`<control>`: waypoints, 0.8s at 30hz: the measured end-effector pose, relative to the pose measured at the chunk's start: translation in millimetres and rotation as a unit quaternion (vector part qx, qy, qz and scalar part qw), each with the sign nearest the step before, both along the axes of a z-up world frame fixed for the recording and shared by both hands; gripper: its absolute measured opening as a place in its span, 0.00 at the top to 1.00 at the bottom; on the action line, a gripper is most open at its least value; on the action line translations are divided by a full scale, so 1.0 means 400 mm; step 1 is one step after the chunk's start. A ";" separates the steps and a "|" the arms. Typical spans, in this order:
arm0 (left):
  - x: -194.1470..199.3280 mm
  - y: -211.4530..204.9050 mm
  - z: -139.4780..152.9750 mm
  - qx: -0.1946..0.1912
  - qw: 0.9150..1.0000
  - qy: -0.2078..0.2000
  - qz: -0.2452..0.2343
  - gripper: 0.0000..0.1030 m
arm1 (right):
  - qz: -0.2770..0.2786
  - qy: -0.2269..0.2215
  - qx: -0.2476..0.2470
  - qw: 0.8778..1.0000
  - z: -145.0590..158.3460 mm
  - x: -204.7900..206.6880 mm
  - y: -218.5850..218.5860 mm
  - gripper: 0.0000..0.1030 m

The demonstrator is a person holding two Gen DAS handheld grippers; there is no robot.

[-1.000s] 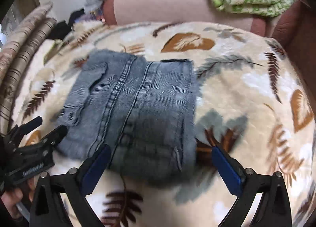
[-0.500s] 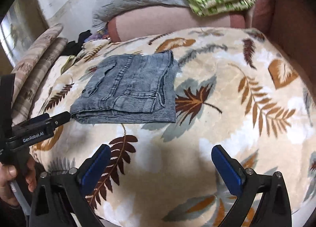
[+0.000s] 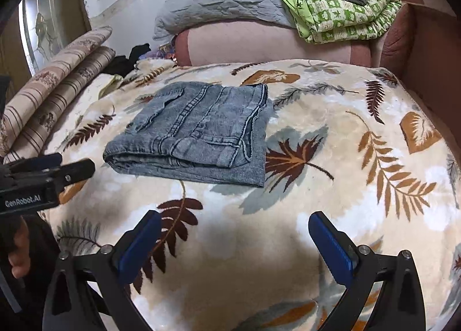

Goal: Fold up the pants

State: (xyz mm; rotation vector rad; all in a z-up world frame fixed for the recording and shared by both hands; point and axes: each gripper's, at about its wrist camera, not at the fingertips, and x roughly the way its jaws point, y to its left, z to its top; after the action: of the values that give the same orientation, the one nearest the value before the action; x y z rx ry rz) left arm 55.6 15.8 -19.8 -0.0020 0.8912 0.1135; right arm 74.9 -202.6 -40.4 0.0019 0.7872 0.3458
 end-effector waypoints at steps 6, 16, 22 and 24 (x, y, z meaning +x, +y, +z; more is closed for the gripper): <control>0.004 -0.010 -0.002 0.012 1.000 -0.005 0.000 0.09 | 0.003 -0.004 0.003 1.000 -0.001 -0.001 0.002 0.00; -0.010 -0.004 0.013 0.020 0.999 -0.025 0.000 0.09 | 0.011 -0.016 -0.006 1.000 0.000 -0.009 0.015 0.00; -0.018 0.009 0.019 0.010 0.999 -0.030 0.005 0.09 | 0.016 -0.014 -0.010 1.000 -0.005 -0.010 0.025 0.00; -0.019 0.011 0.019 0.011 1.000 -0.029 0.007 0.09 | 0.018 -0.016 -0.011 1.000 -0.004 -0.012 0.028 0.00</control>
State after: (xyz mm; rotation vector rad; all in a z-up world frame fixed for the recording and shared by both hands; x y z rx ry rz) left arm 48.0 20.0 -12.3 0.0079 0.8324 0.1360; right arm 70.1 -191.3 -41.9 -0.0380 0.7602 0.3703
